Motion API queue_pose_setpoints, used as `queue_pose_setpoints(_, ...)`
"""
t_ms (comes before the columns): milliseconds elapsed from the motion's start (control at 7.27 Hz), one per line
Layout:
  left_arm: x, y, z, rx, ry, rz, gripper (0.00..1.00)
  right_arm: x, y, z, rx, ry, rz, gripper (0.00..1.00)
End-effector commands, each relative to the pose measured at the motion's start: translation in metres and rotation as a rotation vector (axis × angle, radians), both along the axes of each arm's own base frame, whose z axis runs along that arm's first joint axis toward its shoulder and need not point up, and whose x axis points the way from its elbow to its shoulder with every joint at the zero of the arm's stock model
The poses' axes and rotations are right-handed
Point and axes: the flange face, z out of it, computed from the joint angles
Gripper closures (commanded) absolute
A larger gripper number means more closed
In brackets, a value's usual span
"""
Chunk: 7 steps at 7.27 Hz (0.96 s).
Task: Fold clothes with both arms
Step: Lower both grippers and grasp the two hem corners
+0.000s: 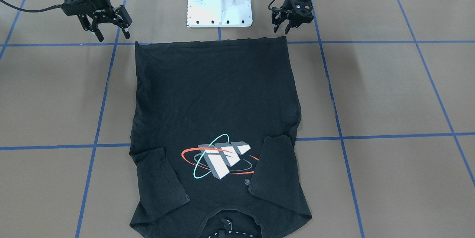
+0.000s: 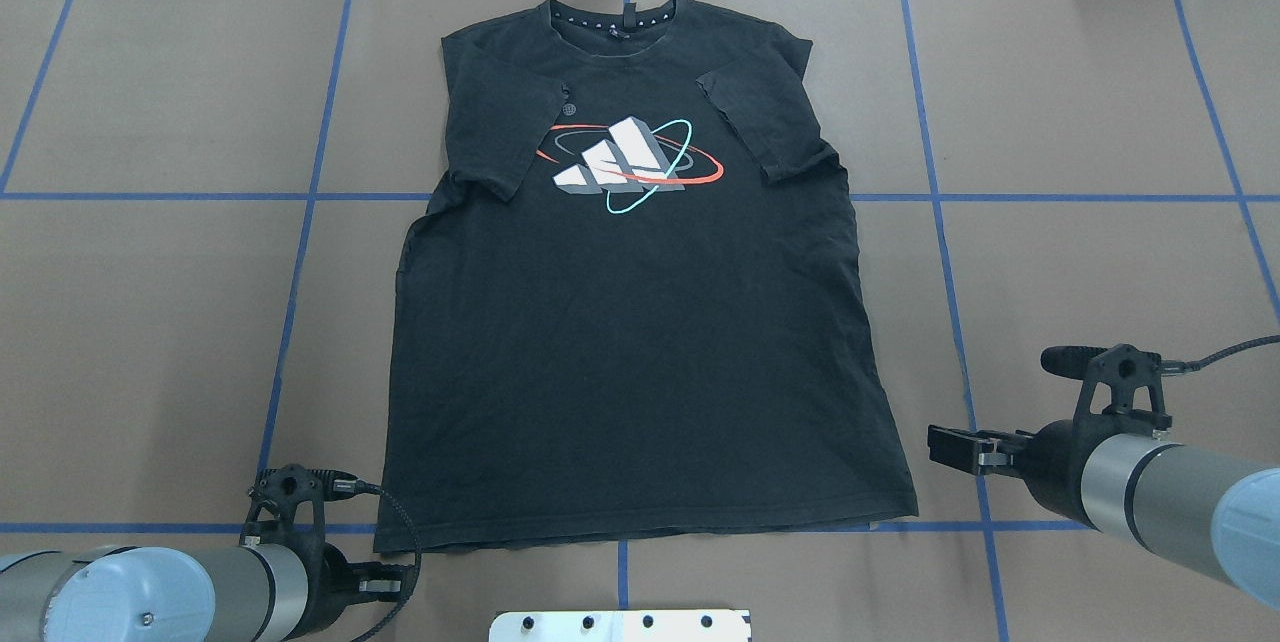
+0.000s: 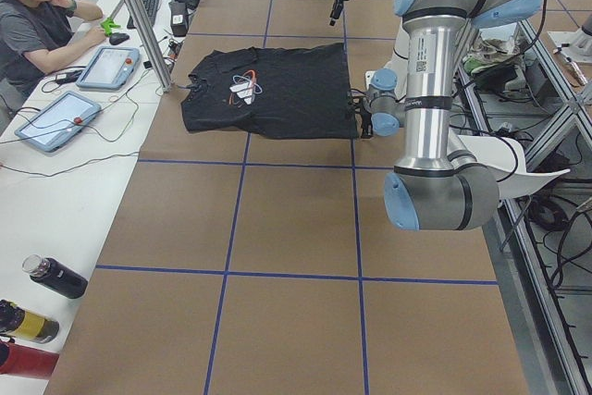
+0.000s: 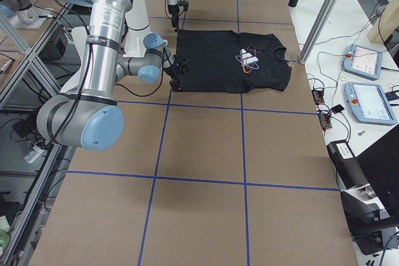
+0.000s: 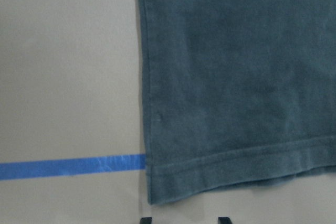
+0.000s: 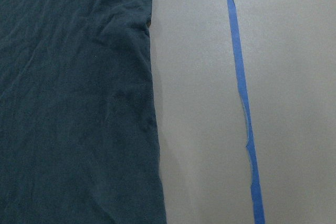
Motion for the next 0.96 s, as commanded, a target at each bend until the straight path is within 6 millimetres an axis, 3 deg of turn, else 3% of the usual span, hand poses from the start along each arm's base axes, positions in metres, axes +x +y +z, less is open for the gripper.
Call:
queue_pose_setpoints(0, -0.002, -0.005, -0.001, 0.002, 0.002, -0.004, 0.48, 0.0, 0.0, 0.0, 0.001, 0.0, 0.001, 0.0)
queue_pose_setpoints(275, -0.011, -0.026, -0.001, 0.0, 0.002, -0.055, 0.45, 0.0, -0.001, -0.001, 0.005, 0.0, 0.007, 0.0)
queue_pose_setpoints(413, -0.011, -0.03, 0.002, -0.001, -0.006, -0.065, 0.38, 0.0, -0.001, 0.0, 0.005, 0.001, 0.007, 0.0)
queue_pose_setpoints(825, -0.003, -0.028, -0.003, -0.005, 0.005, -0.06, 0.38, -0.001, -0.001, -0.001, 0.007, -0.002, 0.008, 0.0)
